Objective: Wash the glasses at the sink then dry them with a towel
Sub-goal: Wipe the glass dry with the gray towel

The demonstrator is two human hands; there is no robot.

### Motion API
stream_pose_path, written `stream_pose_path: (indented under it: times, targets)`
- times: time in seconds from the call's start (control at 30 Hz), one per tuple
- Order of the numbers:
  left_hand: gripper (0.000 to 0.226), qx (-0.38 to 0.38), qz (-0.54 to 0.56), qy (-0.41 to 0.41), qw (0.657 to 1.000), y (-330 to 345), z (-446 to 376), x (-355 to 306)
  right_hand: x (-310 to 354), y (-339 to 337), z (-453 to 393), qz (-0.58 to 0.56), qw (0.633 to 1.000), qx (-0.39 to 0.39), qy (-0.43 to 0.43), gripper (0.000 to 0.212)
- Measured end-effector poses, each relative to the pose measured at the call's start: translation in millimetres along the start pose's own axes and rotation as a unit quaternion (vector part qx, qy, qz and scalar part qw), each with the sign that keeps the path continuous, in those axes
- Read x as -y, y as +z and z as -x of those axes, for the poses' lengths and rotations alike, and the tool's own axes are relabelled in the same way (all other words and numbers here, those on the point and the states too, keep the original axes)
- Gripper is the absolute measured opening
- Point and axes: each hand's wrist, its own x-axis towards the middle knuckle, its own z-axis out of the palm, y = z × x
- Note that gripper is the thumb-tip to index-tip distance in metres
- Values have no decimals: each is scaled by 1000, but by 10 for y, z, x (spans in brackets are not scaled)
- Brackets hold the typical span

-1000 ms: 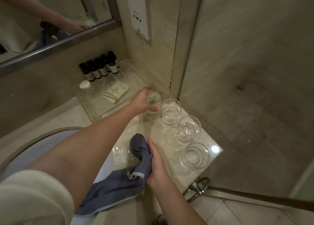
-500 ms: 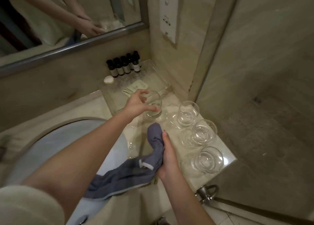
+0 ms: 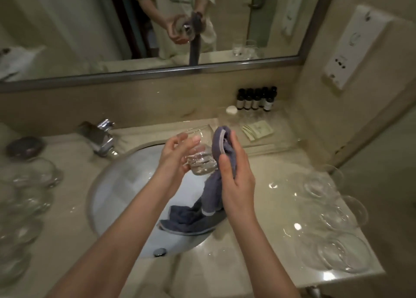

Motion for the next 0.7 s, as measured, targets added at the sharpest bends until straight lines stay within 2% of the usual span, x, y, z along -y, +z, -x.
stream_pose_path:
  times: [0.13,0.2,0.3,0.43,0.5,0.6,0.7]
  targets:
    - [55,-84,15,39,996,-103,204,-67,135,353,86,72,993,84,-27,49]
    - [52,-109,6,42,993,-127,241,-148,188,467,107,58,993,98,-21,51]
    - [34,-110,14,17,994,-203,268,-271,236,581,80,-5,993,112,19,49]
    - [47,-48,77,-34,995,-318,346,-303,226,646,36,-110,985,102,86,57]
    - [51,-45,70,-46,996,-334,377,-284,202,650,59,-125,982,94,110,61]
    - [42,-115,33,-29,992,-326,404,-228,186,665,132,-97,986,85,106,60]
    - [28,-179,-24,49,982,-351,432,-161,201,665,187,-83,989,86,89,48]
